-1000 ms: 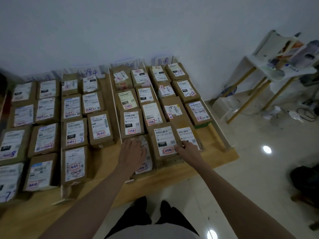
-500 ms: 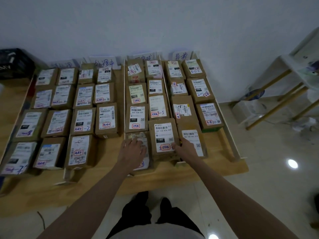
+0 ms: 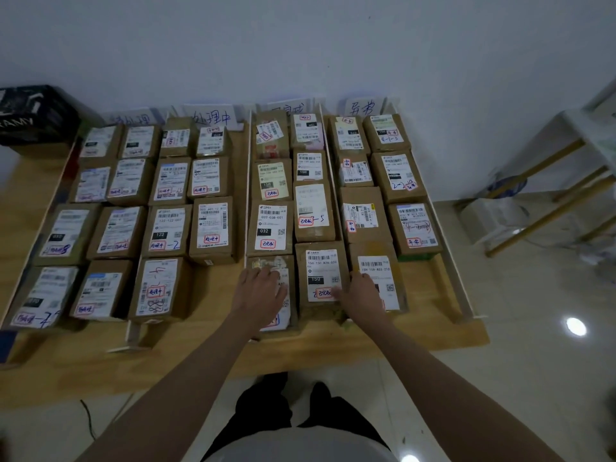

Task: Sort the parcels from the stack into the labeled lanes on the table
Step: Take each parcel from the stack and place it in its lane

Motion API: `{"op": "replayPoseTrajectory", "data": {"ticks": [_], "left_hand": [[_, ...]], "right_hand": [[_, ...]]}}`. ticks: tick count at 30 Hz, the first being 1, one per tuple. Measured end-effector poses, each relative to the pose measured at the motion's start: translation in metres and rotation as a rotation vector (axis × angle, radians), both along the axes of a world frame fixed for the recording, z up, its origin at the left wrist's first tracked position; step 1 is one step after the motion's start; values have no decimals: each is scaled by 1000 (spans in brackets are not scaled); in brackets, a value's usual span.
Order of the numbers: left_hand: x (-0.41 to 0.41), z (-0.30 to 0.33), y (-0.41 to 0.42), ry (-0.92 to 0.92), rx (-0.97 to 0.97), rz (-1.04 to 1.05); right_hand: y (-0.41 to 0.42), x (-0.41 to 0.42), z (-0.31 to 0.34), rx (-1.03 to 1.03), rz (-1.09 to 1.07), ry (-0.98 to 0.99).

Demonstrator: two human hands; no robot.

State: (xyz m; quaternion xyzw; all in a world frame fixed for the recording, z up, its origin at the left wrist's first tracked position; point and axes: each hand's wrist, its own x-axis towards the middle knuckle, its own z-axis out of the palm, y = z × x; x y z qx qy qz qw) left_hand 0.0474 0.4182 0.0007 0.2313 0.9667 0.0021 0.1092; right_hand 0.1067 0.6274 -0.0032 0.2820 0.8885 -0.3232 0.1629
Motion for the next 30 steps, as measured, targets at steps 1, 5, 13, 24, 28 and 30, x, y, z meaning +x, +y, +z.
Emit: {"op": "replayPoseTrajectory", "data": {"ticks": [1,5,13,24,28,30], "left_hand": [[0,0,0,3,4,3],[6,-5,-5,-38,11,17],[20,-23,-12,-118,-53,33],[27,-34,-15,-92,-123,1],[19,-10,-15,-81,-79,6],[8,10,-23,-54,-27,55]], "right_hand": [[-2,0,0,31,13,18],[-7,5,-4,183,188,43],[-3,19,-11,362,414,65],[-4,19,-10,413,514,20],[-4,9,11,373,482,97],[-6,-4,24,400,500,163]]}}
